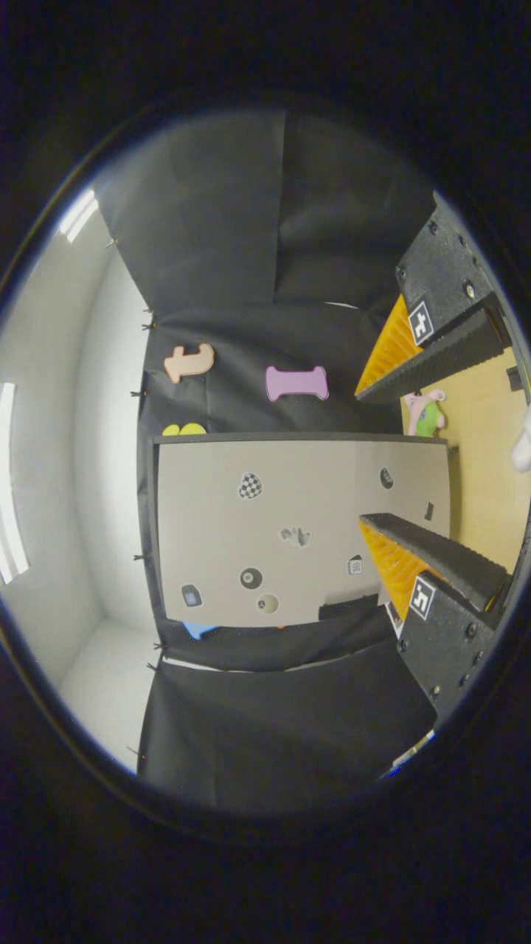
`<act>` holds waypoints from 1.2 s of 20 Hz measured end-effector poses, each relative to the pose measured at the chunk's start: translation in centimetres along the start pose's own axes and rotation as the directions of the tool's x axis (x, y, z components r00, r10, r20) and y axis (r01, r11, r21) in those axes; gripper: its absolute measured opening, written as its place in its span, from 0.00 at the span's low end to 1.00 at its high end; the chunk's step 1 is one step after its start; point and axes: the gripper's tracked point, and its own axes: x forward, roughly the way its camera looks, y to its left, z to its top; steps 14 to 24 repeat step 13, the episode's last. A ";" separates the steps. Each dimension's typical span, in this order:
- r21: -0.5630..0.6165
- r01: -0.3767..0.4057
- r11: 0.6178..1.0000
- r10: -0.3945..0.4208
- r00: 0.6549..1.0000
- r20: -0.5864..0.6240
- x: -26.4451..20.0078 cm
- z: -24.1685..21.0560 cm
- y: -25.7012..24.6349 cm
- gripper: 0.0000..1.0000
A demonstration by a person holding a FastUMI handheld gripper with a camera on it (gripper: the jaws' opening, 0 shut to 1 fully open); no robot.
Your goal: Open the shoe cabinet door, grab the shoes and put them into the shoe cabinet, then close the shoe cabinet door.
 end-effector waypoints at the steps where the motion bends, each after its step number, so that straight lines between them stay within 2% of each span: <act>1: 0.000 0.003 1.000 -0.003 1.000 0.001 0.0 -0.1 0.0 0.98; 24: 0.003 0.005 1.000 -0.005 1.000 -0.003 1.0 -0.6 0.3 0.98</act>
